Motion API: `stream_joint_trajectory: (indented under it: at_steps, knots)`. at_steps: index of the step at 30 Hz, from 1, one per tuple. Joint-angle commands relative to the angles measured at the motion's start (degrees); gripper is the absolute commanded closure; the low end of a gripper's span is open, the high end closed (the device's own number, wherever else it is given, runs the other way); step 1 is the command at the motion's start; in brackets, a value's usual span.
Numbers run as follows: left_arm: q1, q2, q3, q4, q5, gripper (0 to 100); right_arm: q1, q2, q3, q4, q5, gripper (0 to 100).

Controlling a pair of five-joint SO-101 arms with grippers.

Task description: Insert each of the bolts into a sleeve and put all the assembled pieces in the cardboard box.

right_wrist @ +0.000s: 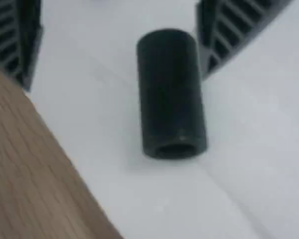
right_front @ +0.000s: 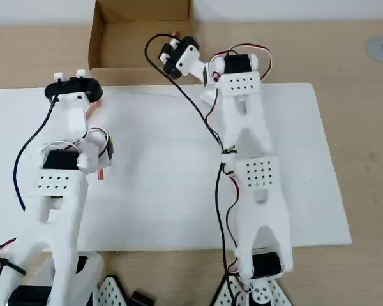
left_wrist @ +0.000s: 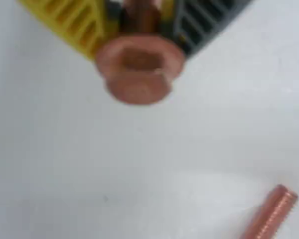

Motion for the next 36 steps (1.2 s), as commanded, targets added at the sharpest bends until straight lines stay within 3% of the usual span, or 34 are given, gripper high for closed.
stream_joint_trajectory:
  at_steps: [1, 24, 31, 36]
  knots:
    - [0.09, -1.89, -0.35, -1.32, 0.62, 99, 0.13, -1.01, -0.48, 0.7, -0.18, 74.0]
    - [0.09, -1.8, 0.0, -1.32, 0.62, 99, 0.13, 5.58, -1.8, -0.18, 1.05, 74.8]
    - [0.09, -1.8, 0.26, -1.32, 0.62, 99, 0.04, 5.58, -1.89, 1.93, 0.88, 93.4]
    - [0.09, -1.8, 0.26, -1.32, 0.62, 99, 0.04, 5.58, -1.89, 3.25, 0.88, 96.1]
